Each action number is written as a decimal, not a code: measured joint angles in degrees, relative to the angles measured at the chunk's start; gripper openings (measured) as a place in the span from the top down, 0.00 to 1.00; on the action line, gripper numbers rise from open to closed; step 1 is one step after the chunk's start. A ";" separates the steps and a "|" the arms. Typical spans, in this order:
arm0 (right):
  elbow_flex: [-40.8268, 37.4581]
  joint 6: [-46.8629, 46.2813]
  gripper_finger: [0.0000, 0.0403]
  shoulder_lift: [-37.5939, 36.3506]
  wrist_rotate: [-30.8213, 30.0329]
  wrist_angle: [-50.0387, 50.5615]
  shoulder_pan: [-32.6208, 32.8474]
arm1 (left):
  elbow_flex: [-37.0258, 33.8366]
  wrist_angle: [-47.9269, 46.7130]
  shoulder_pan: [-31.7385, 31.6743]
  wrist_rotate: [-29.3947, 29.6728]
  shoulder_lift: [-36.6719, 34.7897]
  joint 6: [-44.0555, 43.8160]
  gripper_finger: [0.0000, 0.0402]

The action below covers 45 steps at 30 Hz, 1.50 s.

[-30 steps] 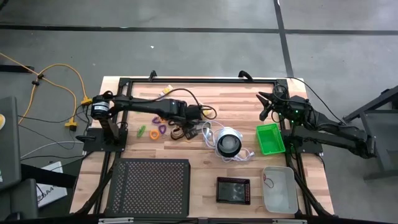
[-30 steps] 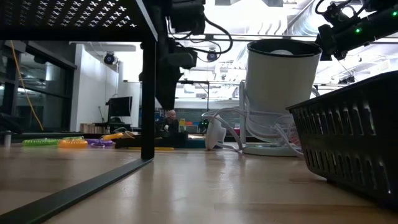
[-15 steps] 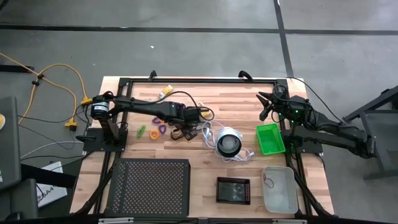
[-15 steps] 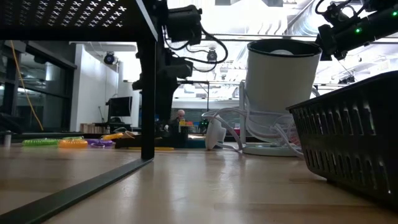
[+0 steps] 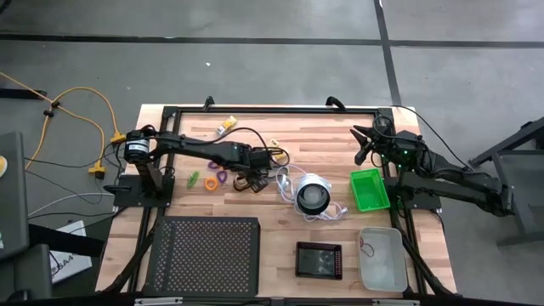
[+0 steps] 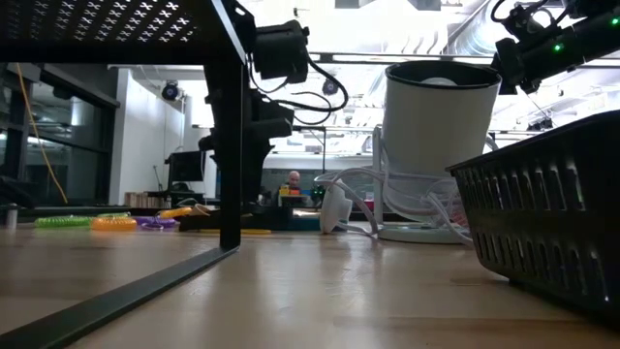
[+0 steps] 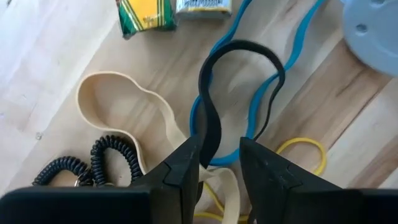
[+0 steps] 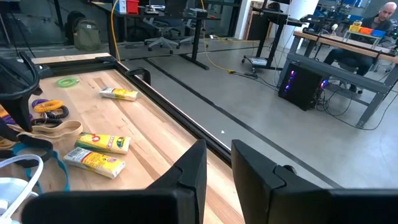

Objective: Pick & Place Office Desk Supplies
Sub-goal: Put the light brown rubberband into the gray bin

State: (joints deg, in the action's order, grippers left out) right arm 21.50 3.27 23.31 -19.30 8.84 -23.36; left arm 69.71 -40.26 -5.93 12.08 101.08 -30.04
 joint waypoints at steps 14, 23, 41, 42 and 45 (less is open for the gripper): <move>0.00 0.00 0.84 0.00 -0.01 0.00 0.01 | -0.53 -1.74 -1.28 2.33 -0.12 -5.55 0.73; 0.00 0.00 0.84 0.00 0.01 0.00 0.01 | -0.53 -1.80 -5.11 -0.16 -1.09 -10.12 0.73; 0.00 0.00 0.84 0.00 -0.01 0.00 0.01 | -0.50 -8.66 -6.21 -4.52 -1.08 -18.03 0.73; 0.00 0.00 0.84 0.00 0.02 0.00 0.01 | -0.50 -8.64 -6.01 -4.52 -1.01 -18.05 0.73; 0.00 0.00 0.84 0.00 0.00 0.00 0.01 | -0.44 -8.60 -5.73 -4.79 -0.27 -18.77 0.73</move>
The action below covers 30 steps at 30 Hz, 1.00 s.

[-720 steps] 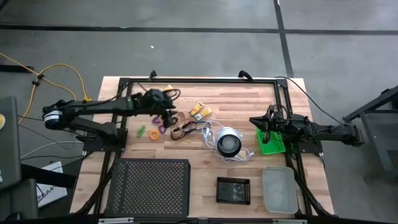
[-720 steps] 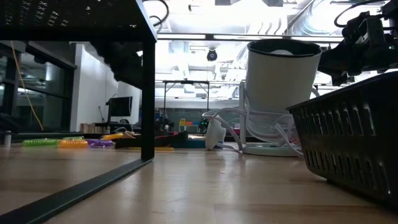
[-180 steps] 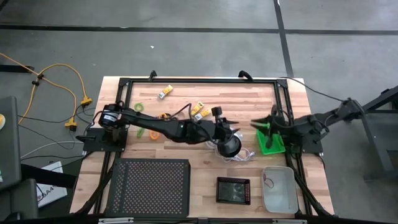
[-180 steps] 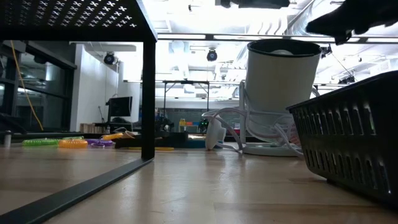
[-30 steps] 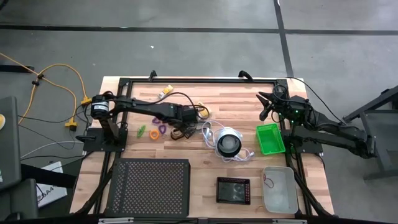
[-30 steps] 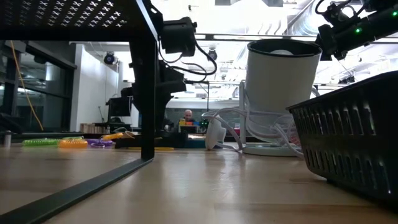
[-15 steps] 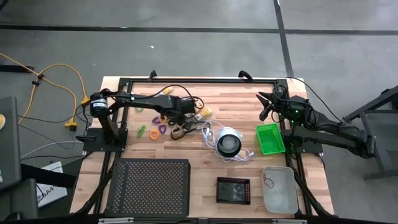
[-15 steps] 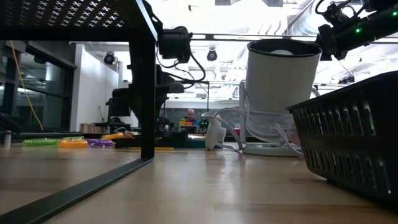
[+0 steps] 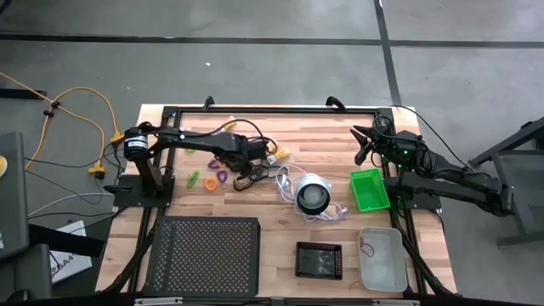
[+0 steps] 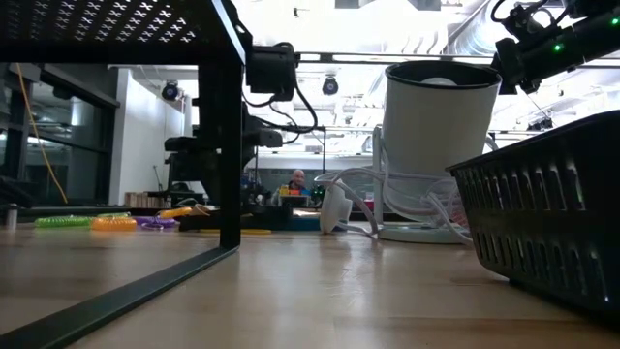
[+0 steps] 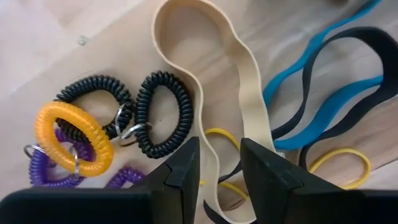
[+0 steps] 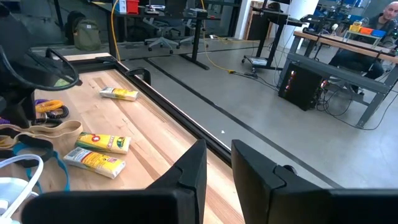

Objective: Pick & Place Office Desk Supplies
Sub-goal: Put the light brown rubberband into the gray bin

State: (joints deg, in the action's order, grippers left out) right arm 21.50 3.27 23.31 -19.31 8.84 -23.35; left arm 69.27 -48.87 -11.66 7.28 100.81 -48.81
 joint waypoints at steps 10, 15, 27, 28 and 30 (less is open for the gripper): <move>0.00 0.00 0.84 0.00 0.00 0.00 0.00 | 0.02 -0.53 -0.04 -0.30 0.90 -1.63 0.73; 0.00 0.00 0.84 0.01 0.04 0.04 0.00 | -0.08 -0.38 -0.06 -0.59 2.24 -1.87 0.73; 0.00 0.00 0.84 0.00 0.02 0.02 0.00 | -0.08 -0.16 -0.59 -1.41 3.95 -2.13 0.73; 0.00 0.00 0.84 0.02 0.01 0.02 0.00 | -0.08 -0.15 -0.78 -1.90 4.05 -2.13 0.73; 0.00 0.00 0.84 0.00 0.00 0.02 0.00 | -0.08 -0.03 -1.09 -2.49 4.02 -2.20 0.73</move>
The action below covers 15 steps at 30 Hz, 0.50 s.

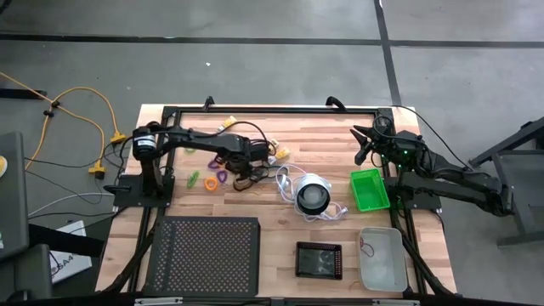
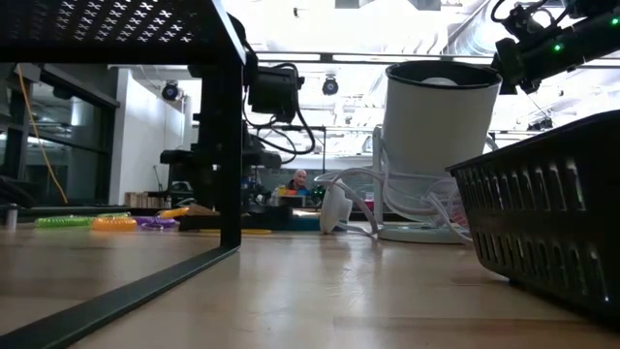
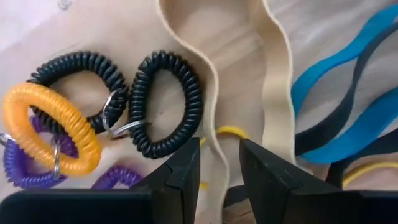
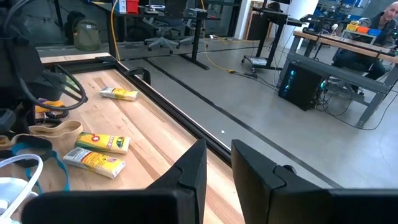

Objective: Pick & Place Office Desk Supplies
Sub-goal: Put the light brown rubberband into the gray bin

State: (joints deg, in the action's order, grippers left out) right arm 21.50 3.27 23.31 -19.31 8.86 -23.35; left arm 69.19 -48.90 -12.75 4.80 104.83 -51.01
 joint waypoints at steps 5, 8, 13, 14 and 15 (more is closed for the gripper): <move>0.00 0.00 0.84 0.00 0.02 0.00 0.00 | 0.00 0.07 -0.09 -0.02 -0.01 -0.06 0.73; 0.00 0.00 0.84 0.00 0.01 0.00 0.00 | 0.00 -0.11 -0.09 -0.03 -0.01 -0.06 0.73; 0.00 0.00 0.84 0.00 0.02 0.00 0.00 | 0.00 -0.14 -0.11 -0.04 -0.01 -0.06 0.80; 0.00 0.00 0.84 0.00 0.01 0.00 0.00 | 0.00 -0.16 -0.11 -0.04 -0.01 -0.06 0.83; 0.00 0.00 0.84 0.00 0.01 0.00 0.00 | 0.00 -0.13 -0.11 -0.04 -0.01 -0.05 0.86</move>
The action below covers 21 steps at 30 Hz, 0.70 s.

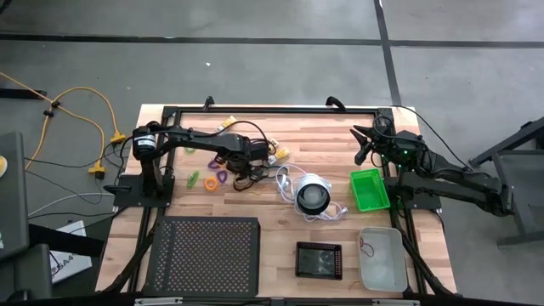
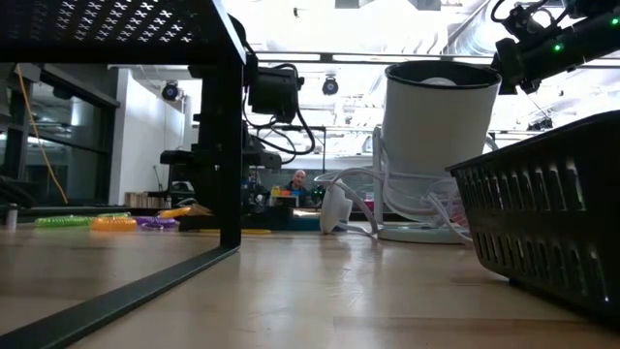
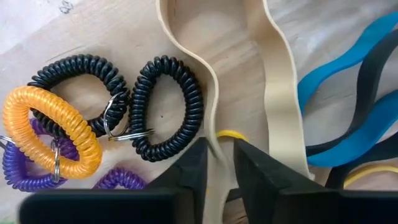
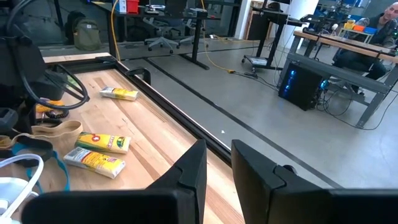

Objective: Pick & Place Office Desk Supplies
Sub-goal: Put the light brown rubberband into the gray bin

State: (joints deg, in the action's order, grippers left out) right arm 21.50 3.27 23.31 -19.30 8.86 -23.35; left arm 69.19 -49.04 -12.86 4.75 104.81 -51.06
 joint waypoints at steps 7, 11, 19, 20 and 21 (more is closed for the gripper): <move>0.00 0.00 0.84 0.00 -0.01 0.00 0.00 | 0.00 -0.02 0.00 0.00 0.00 0.01 0.99; 0.00 0.00 0.84 0.00 -0.01 0.00 0.00 | 0.00 -0.02 0.00 0.00 -0.02 0.17 0.99; 0.00 0.00 0.84 0.00 0.01 0.00 0.00 | 0.00 -0.89 0.32 3.12 -4.19 0.41 1.00; 0.00 0.00 0.84 0.00 0.00 0.00 0.00 | 0.00 -1.22 0.54 4.12 -4.98 0.33 1.00; 0.00 0.00 0.84 0.00 -0.01 0.00 0.00 | 0.00 -1.46 0.84 5.10 -5.76 0.21 1.00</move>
State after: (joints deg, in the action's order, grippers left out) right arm 21.50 3.27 23.31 -19.31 8.86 -23.35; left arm 69.19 -50.50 -12.02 9.85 99.06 -50.85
